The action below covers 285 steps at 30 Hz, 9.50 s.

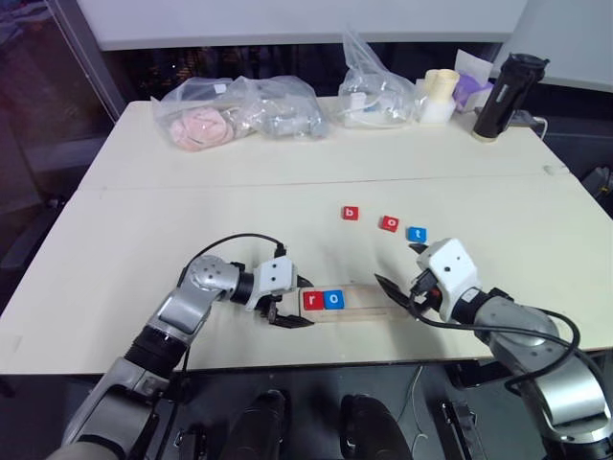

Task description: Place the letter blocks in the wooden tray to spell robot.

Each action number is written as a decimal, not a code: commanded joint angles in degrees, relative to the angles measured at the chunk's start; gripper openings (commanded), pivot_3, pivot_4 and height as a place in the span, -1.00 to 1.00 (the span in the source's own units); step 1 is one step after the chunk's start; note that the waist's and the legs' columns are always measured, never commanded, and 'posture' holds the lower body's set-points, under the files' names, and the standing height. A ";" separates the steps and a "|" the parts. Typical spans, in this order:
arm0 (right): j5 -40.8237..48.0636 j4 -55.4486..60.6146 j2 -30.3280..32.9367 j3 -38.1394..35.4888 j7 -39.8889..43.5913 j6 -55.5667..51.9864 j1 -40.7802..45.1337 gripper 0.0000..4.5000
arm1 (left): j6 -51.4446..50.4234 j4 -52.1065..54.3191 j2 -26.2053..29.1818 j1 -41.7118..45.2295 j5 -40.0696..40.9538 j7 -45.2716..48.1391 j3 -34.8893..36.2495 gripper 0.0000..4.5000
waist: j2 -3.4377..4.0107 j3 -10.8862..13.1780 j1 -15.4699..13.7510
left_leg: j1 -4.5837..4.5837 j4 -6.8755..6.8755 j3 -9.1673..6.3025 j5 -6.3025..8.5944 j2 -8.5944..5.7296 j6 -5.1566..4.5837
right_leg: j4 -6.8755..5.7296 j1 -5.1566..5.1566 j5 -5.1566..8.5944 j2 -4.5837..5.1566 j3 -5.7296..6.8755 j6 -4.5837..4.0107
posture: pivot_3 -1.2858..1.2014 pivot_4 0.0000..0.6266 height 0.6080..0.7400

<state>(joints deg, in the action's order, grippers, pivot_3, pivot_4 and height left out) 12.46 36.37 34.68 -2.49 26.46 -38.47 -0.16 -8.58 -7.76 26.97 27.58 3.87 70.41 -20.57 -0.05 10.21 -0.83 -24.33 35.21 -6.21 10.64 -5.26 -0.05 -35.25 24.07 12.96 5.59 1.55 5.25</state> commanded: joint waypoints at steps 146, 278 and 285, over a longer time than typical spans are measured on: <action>46.12 1.15 8.41 -13.55 -27.31 -52.85 15.78 0.96 | -18.61 38.58 19.00 -13.01 30.46 -10.83 21.95 1.00 | 0.15 0.29 1.47 | -0.27 -0.38 0.06 -0.10 0.12 0.17 | 0.05 0.42 0.21 0.01 0.07 -0.29 | 0.03 -0.52 0.97; -13.55 -40.46 3.01 19.66 31.85 21.72 38.72 0.98 | -27.49 45.57 19.99 -12.67 34.56 -20.44 22.76 1.00 | -0.17 0.52 0.16 | -0.09 -0.03 0.31 -0.04 0.11 0.16 | -0.18 0.33 -0.16 0.02 0.16 -0.34 | 0.03 -0.52 0.97; -14.14 -39.85 2.77 20.12 31.69 23.53 35.92 0.98 | -27.35 45.64 19.95 -12.61 34.49 -20.37 22.55 1.00 | -0.17 0.52 0.26 | -0.06 -0.03 0.34 -0.05 0.14 0.16 | -0.28 0.36 -0.17 0.00 0.15 -0.34 | 0.03 -0.52 0.97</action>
<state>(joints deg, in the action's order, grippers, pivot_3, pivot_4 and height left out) -1.68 -5.53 37.28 18.54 58.08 -15.81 35.90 -36.22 36.33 46.61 14.34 37.97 49.94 1.24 -0.22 10.74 -0.57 -24.39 35.19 -5.88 10.58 -5.13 0.11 -35.54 24.42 12.79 5.59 1.69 4.91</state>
